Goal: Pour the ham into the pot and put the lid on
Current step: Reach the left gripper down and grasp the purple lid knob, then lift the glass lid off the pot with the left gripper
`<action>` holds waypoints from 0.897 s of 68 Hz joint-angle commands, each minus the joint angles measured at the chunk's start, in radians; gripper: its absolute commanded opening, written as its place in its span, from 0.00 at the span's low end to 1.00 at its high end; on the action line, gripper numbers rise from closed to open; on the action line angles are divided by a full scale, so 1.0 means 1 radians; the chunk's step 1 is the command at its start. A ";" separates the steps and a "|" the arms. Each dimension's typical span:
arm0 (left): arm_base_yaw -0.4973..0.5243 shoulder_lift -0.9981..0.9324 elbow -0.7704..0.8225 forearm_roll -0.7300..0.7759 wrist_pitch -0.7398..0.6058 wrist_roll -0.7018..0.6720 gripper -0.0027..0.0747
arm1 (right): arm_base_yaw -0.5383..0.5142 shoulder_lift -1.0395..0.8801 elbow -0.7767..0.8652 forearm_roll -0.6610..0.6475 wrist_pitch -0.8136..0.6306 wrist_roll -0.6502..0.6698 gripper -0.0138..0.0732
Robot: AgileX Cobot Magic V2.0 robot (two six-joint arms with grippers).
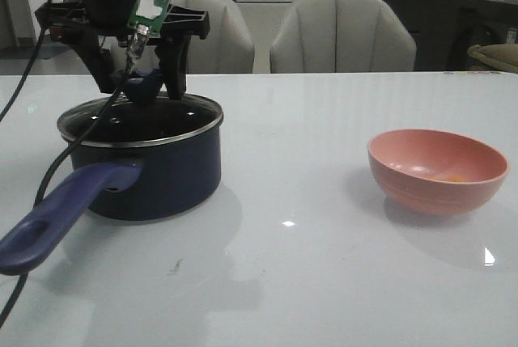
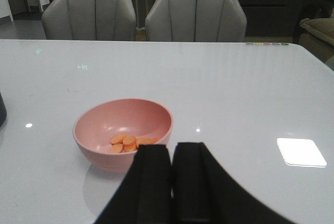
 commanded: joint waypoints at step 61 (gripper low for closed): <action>0.155 -0.191 -0.082 0.094 0.104 0.033 0.22 | 0.002 -0.019 -0.005 0.001 -0.084 -0.001 0.33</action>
